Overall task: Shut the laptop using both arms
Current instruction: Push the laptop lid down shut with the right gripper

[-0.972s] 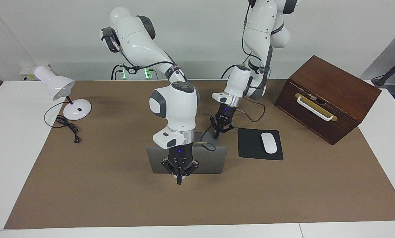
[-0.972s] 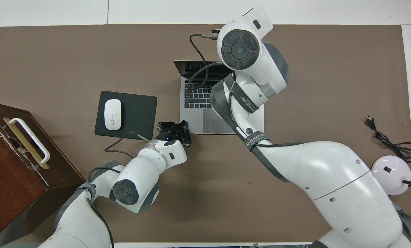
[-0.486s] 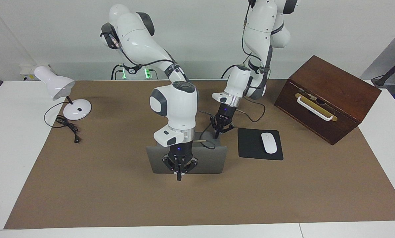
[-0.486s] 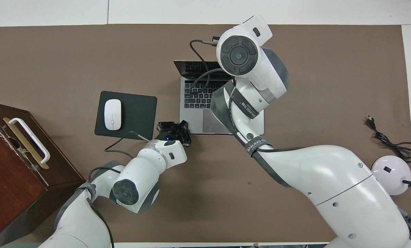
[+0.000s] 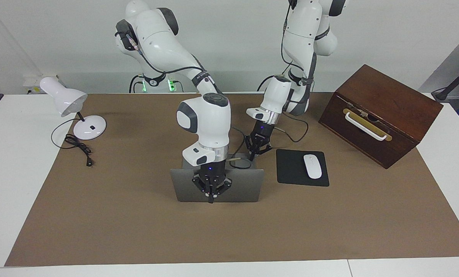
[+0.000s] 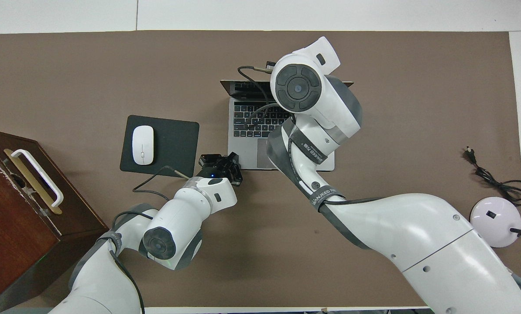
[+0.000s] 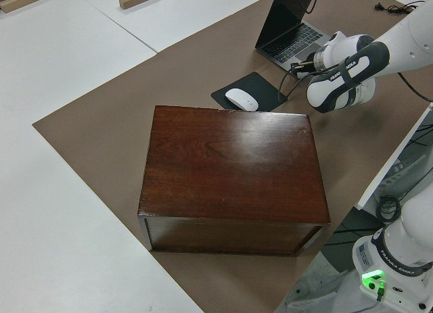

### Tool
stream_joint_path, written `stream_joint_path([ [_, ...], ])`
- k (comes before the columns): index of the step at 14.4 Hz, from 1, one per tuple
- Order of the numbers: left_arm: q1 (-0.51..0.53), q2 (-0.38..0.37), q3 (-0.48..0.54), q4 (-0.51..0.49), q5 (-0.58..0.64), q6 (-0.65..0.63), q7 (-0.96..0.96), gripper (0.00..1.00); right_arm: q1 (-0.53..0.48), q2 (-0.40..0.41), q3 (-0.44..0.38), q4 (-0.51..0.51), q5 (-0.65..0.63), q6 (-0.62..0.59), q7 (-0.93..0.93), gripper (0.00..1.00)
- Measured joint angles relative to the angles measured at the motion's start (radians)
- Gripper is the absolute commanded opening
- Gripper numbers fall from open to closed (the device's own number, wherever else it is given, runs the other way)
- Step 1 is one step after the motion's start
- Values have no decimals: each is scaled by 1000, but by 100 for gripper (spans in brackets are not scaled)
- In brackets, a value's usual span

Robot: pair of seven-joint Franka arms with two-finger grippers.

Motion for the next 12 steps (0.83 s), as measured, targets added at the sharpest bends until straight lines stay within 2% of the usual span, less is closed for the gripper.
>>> stream_joint_path([
  [6, 0, 0, 0, 0, 0, 0, 0, 0, 1, -58, 32, -32, 1, -99, 0, 0],
  [12, 0, 0, 0, 0, 0, 0, 0, 0, 1, -83, 36, -91, 62, -105, -25, 0],
])
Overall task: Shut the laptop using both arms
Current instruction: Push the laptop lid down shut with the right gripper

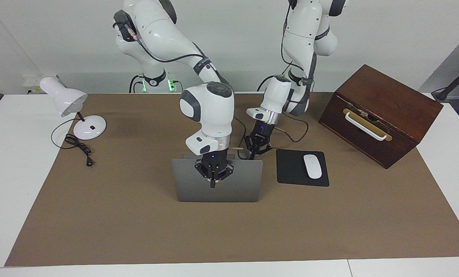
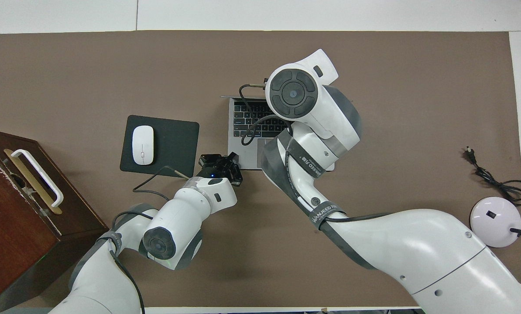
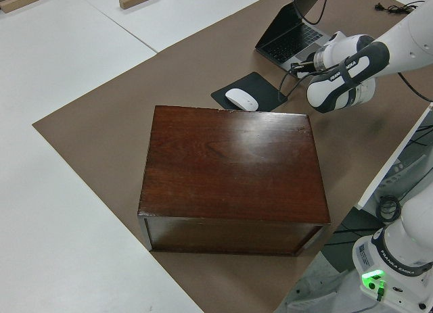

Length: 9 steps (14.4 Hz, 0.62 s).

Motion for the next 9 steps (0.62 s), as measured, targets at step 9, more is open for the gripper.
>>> stream_joint_path([
  [9, 0, 0, 0, 0, 0, 0, 0, 0, -6, -62, 0, -94, 88, 0, -69, 0],
])
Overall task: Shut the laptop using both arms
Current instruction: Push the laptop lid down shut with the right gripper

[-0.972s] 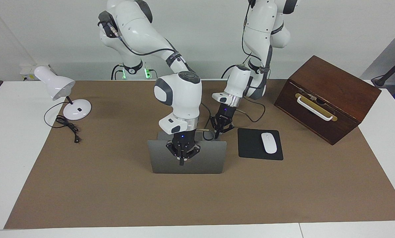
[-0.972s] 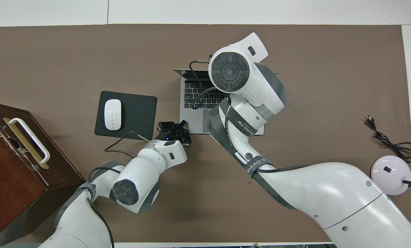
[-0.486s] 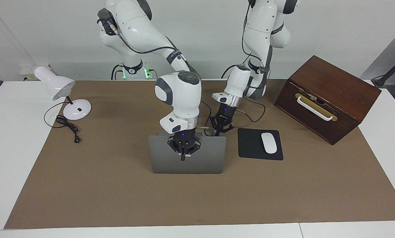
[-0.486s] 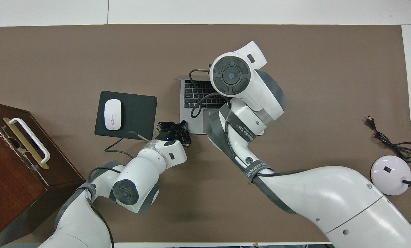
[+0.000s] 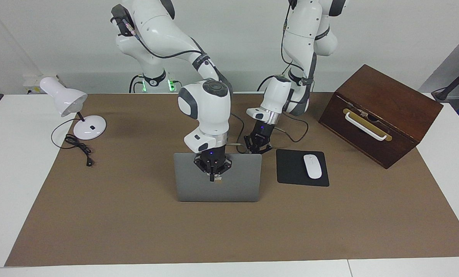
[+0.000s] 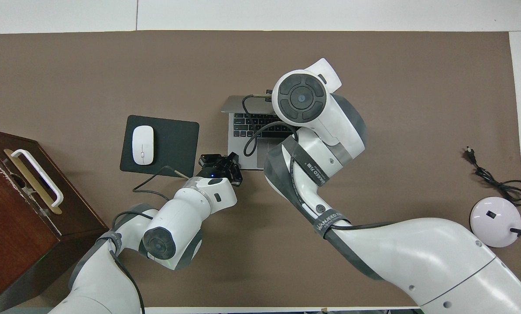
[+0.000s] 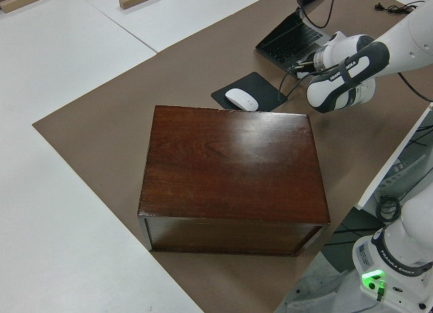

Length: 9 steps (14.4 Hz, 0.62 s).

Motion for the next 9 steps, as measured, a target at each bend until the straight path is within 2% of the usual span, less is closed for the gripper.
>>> stream_joint_path([
  [9, 0, 0, 0, 0, 0, 0, 0, 0, -8, -21, -5, -28, 132, -65, -111, 0],
])
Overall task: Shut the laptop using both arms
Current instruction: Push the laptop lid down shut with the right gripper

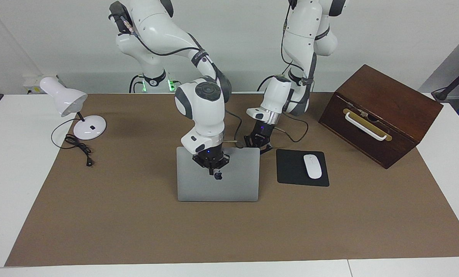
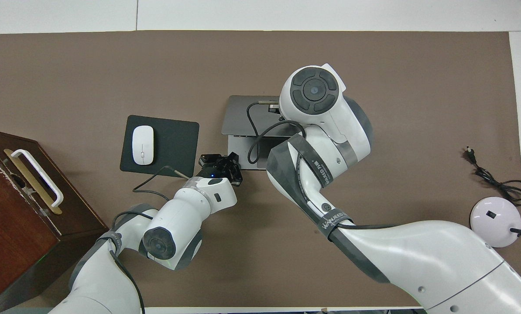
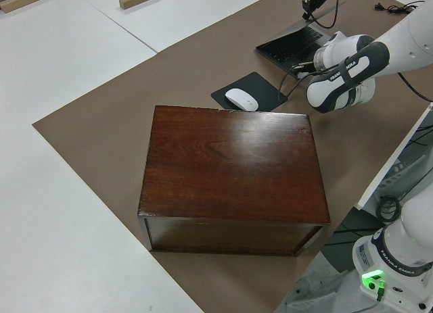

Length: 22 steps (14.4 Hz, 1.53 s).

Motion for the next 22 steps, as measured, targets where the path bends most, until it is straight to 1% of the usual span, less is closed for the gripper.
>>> stream_joint_path([
  [4, 0, 2, 0, -1, 0, 6, 0, 0, -5, -7, -7, 0, 69, -51, -57, 0],
  [9, 0, 3, 0, -2, 0, 9, 0, 0, -12, -12, -16, -2, 100, -82, -91, 0],
  [17, 0, 3, 0, -2, 0, 12, 0, 0, -15, -8, -21, -20, 189, -147, -132, 0],
  [22, 0, 3, 0, -2, 0, 13, 0, 0, -15, 7, -20, -21, 195, -171, -133, 0],
])
